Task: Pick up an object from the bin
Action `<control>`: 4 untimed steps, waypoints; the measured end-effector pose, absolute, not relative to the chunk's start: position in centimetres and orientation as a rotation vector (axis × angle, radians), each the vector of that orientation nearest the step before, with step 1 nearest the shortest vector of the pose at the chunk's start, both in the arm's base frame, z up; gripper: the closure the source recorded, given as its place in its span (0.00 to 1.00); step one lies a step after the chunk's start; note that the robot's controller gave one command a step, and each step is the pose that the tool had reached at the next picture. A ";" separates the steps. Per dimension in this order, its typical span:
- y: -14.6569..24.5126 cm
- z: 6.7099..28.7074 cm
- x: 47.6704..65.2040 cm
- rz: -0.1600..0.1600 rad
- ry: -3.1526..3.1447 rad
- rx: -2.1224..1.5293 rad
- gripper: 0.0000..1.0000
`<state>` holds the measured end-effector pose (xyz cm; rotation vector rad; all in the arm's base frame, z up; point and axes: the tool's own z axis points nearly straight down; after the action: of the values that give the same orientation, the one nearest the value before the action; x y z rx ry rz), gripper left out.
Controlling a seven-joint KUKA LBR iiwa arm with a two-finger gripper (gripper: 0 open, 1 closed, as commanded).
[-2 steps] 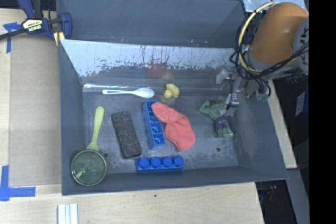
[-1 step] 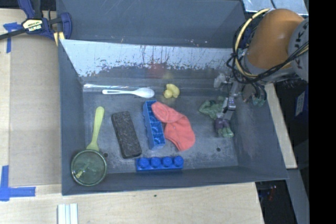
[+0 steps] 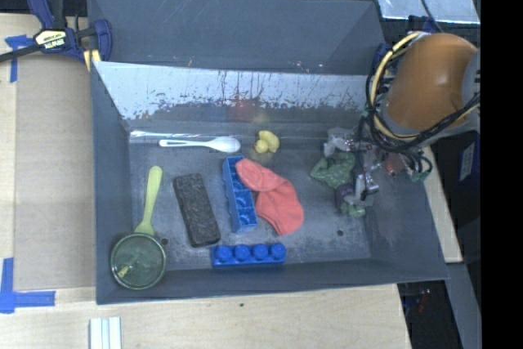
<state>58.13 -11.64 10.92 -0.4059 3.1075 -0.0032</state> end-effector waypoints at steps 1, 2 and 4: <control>-12.0 10.6 58.5 -0.004 3.079 -0.578 0.00; -15.0 11.1 58.9 -0.005 3.090 -0.496 1.00; -14.9 8.8 59.8 -0.015 3.082 -0.469 1.00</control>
Offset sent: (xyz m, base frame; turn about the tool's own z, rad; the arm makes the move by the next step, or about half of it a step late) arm 0.0072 -0.0332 0.0012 -0.0602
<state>59.78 -14.92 8.77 -0.4690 3.0817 -0.0154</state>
